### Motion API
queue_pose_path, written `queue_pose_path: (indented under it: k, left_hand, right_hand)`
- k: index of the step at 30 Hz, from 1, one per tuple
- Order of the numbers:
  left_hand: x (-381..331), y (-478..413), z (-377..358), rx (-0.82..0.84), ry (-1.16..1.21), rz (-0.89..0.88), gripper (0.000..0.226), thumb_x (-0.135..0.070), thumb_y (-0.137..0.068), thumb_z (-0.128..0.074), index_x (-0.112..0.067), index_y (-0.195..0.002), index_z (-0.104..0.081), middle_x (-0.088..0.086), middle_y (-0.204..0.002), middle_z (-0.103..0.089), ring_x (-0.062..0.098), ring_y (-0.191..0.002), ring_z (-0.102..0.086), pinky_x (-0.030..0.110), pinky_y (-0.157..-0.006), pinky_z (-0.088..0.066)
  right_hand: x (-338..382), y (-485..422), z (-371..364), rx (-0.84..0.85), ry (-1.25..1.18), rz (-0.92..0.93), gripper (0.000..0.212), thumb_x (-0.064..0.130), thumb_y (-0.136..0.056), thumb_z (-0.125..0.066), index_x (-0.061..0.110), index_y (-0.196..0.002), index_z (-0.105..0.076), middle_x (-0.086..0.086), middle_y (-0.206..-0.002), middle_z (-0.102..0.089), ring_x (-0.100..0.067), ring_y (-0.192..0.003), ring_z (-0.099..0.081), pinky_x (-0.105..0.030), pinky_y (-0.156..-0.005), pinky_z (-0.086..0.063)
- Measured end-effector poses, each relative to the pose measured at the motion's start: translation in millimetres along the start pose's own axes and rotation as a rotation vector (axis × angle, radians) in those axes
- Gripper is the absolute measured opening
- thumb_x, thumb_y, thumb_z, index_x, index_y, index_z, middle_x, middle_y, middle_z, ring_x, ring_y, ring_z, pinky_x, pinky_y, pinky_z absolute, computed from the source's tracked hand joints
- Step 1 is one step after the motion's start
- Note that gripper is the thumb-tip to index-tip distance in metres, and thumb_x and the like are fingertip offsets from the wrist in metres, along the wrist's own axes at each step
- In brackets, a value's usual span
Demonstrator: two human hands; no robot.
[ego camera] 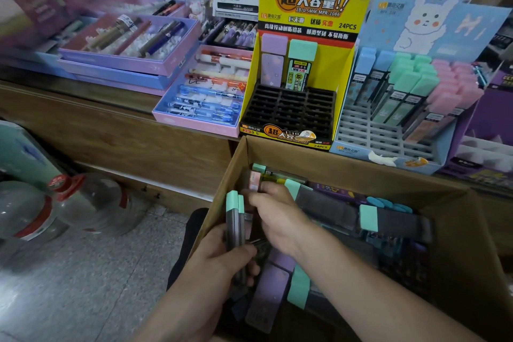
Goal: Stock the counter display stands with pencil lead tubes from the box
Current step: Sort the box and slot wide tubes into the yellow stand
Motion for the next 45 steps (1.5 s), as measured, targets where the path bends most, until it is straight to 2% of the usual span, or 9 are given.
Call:
queue_pose_path:
  k: [5,8,12,18,24,29,35,40,45]
  left_hand:
    - [-5,-5,-2,0.017,0.088,0.021,0.019,-0.007,-0.088,-0.064,-0.005,-0.106,-0.069,0.015,-0.073,-0.064,0.024,-0.057,-0.059,0.032,-0.048,-0.047]
    - [-6,-10,-4,0.037,0.104,0.061,0.014,-0.015,-0.087,-0.065,-0.011,-0.097,-0.074,0.018,-0.075,-0.065,0.028,-0.059,-0.059,0.034,-0.052,-0.047]
    - [-10,-14,-13,0.098,0.023,0.031,0.012,-0.007,-0.096,-0.059,-0.014,-0.097,-0.07,0.016,-0.077,-0.067,0.027,-0.061,-0.062,0.034,-0.054,-0.051]
    - [-25,-27,-50,0.16,-0.082,-0.046,0.009,-0.011,-0.089,-0.072,-0.015,-0.097,-0.07,0.008,-0.074,-0.07,0.017,-0.06,-0.066,0.024,-0.051,-0.051]
    - [-29,-38,-84,0.214,-0.076,-0.017,0.059,-0.04,-0.063,-0.088,-0.009,-0.109,-0.068,0.023,-0.076,-0.068,0.025,-0.062,-0.06,0.037,-0.063,-0.054]
    - [-21,-41,-90,0.243,-0.055,0.03,0.029,-0.037,-0.076,-0.08,-0.012,-0.091,-0.078,0.019,-0.079,-0.067,0.031,-0.067,-0.056,0.042,-0.066,-0.047]
    - [-20,-45,-87,0.228,0.026,0.074,0.05,-0.043,-0.072,-0.08,-0.002,-0.1,-0.072,0.017,-0.074,-0.059,0.027,-0.057,-0.054,0.039,-0.06,-0.046]
    - [-16,-50,-82,0.178,0.055,0.134,0.051,-0.038,-0.073,-0.08,-0.006,-0.112,-0.073,0.033,-0.112,-0.066,0.056,-0.106,-0.062,0.057,-0.082,-0.052]
    - [-19,-50,-82,0.149,0.09,0.155,0.06,-0.036,-0.066,-0.078,-0.008,-0.119,-0.066,0.024,-0.105,-0.069,0.041,-0.087,-0.067,0.04,-0.057,-0.054]
  right_hand:
    - [16,23,30,0.062,-0.059,0.083,0.018,0.005,-0.102,-0.057,0.005,-0.116,-0.068,-0.024,-0.113,-0.073,-0.041,-0.107,-0.07,-0.055,-0.095,-0.057]
    - [23,41,56,0.14,-0.144,0.038,0.021,0.011,-0.104,-0.056,0.01,-0.12,-0.068,-0.019,-0.099,-0.075,-0.029,-0.087,-0.072,-0.043,-0.073,-0.06]
    - [23,59,89,0.168,-0.312,-0.004,0.025,0.01,-0.103,-0.055,0.004,-0.125,-0.067,-0.019,-0.098,-0.072,-0.03,-0.085,-0.07,-0.048,-0.086,-0.059]
    - [22,83,109,0.218,-0.347,0.023,0.027,0.007,-0.098,-0.061,-0.001,-0.123,-0.068,-0.023,-0.095,-0.071,-0.03,-0.077,-0.07,-0.035,-0.064,-0.06]
    - [23,93,117,0.19,-0.152,0.179,0.026,0.015,-0.103,-0.058,0.012,-0.125,-0.071,-0.023,-0.115,-0.072,-0.032,-0.095,-0.069,-0.037,-0.081,-0.059]
    - [21,94,121,0.168,-0.093,0.299,0.029,0.014,-0.101,-0.06,0.013,-0.128,-0.069,-0.022,-0.118,-0.073,-0.042,-0.103,-0.071,-0.049,-0.09,-0.06]
    - [18,89,135,0.072,-0.146,0.244,0.025,0.013,-0.097,-0.065,0.017,-0.121,-0.074,-0.024,-0.118,-0.071,-0.042,-0.111,-0.07,-0.055,-0.092,-0.06]
    - [30,95,147,-0.069,0.055,0.273,0.021,0.024,-0.1,-0.065,0.022,-0.12,-0.063,-0.016,-0.086,-0.075,-0.029,-0.069,-0.071,-0.036,-0.059,-0.06]
    - [45,101,168,-0.204,0.186,0.346,0.012,0.017,-0.1,-0.066,0.021,-0.11,-0.067,-0.01,-0.087,-0.074,-0.02,-0.06,-0.064,-0.033,-0.05,-0.052]
Point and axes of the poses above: each hand's wrist, its own y-axis away from the middle knuckle, its own z-axis out of the back of the hand, x = y × z, the point moved 3 cm from there along -y, towards the middle knuckle
